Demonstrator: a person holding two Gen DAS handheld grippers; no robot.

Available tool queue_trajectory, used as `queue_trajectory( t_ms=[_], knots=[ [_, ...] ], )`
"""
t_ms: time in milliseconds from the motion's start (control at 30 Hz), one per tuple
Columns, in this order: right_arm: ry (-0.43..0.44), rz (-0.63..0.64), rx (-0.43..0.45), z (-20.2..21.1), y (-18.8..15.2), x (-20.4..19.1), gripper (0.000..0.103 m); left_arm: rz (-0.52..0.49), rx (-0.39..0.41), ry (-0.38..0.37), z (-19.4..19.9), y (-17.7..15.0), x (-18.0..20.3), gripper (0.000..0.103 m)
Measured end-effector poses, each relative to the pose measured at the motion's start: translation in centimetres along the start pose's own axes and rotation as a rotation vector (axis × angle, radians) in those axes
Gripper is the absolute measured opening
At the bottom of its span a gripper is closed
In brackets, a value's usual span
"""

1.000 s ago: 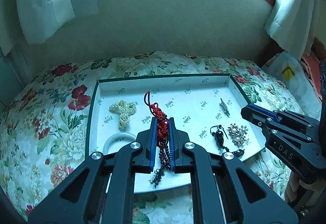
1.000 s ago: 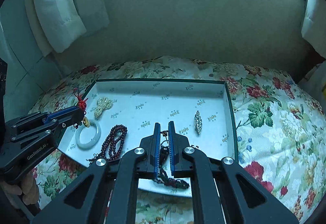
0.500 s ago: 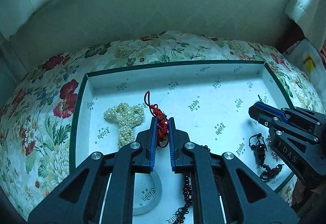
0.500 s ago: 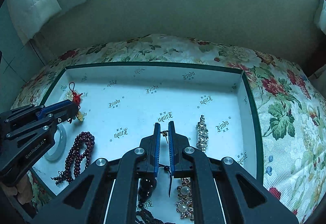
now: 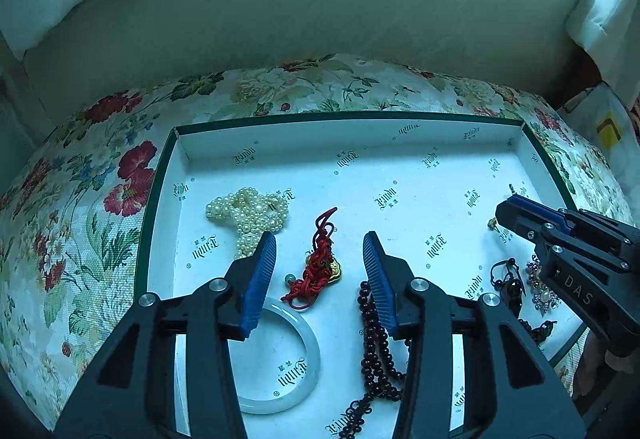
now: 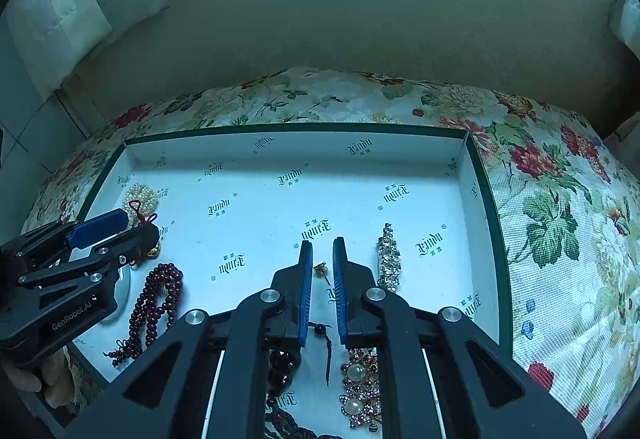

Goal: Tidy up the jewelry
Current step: 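Withdraw both grippers from the box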

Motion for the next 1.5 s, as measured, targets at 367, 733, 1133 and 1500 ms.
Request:
queue_trajectory(
  t_ms=[367,733,1133,1500],
  knots=[
    [-0.002,0.000,0.075,3.2,-0.6,-0.2,0.054,0.002,0.047,-0.008,3.1,-1.0,-0.1,0.056],
    [-0.007,-0.021,0.106,7.0,-3.7,-0.3,0.053,-0.021,0.056,-0.025,5.7,-3.8,0.7,0.057],
    [-0.002,-0.042,0.077,10.4,-8.7,-0.6,0.051,-0.045,0.029,-0.056,8.4,-8.3,1.7,0.057],
    [0.003,-0.066,0.018,11.1,-12.5,-0.4,0.050,-0.046,-0.030,-0.072,9.5,-12.5,2.6,0.056]
  ],
)
Point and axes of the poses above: each gripper's, at about its wrist camera, not at the fingertips, and z roughly against the way its jaws point, x to its right, y to its top, the point moved 2 cm from there along -z, roughly the way its jaws point, and after that the axes turned 2 degrees about y, right-handed, at the moved point
